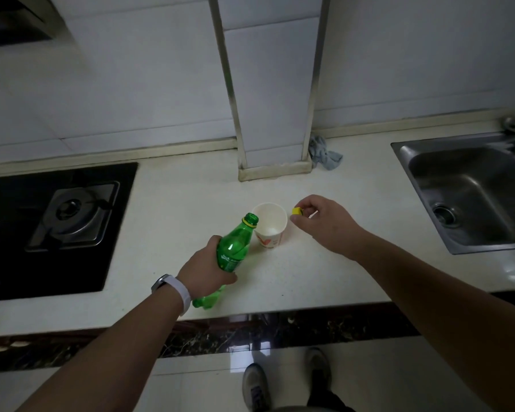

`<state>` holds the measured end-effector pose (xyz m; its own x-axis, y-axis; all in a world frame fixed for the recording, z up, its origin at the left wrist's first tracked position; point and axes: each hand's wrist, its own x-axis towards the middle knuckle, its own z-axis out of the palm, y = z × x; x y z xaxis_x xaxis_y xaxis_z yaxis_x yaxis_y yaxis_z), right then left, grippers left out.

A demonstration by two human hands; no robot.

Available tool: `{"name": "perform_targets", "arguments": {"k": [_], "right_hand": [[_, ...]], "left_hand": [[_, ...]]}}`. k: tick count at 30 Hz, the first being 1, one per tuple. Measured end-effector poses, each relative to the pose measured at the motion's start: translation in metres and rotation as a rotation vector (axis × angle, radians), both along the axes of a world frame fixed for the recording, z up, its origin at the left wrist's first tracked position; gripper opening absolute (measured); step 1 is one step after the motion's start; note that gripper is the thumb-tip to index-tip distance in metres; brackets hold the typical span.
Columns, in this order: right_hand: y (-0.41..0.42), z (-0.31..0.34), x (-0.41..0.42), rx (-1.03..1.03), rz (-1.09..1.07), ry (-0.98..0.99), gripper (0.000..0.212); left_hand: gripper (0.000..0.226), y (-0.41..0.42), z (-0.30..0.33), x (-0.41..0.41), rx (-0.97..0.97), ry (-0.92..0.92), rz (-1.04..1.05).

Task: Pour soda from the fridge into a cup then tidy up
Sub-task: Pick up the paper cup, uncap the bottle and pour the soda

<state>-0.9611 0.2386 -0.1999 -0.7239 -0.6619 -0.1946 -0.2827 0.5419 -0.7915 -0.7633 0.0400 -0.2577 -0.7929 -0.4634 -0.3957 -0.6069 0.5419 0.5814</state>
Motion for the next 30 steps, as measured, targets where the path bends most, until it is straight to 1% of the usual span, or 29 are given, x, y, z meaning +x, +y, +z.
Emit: {"name": "perform_targets", "arguments": {"k": [7, 13, 30], "right_hand": [[0.004, -0.007, -0.007, 0.001, -0.014, -0.028, 0.021], [0.004, -0.010, -0.011, 0.013, -0.012, -0.006, 0.021], [-0.009, -0.011, -0.010, 0.002, 0.022, -0.008, 0.022]], "left_hand": [[0.063, -0.001, -0.006, -0.007, 0.001, -0.054, -0.003], [0.061, -0.002, -0.009, -0.011, -0.014, -0.087, -0.030], [0.065, -0.008, -0.001, -0.017, -0.062, -0.170, -0.058]]}}
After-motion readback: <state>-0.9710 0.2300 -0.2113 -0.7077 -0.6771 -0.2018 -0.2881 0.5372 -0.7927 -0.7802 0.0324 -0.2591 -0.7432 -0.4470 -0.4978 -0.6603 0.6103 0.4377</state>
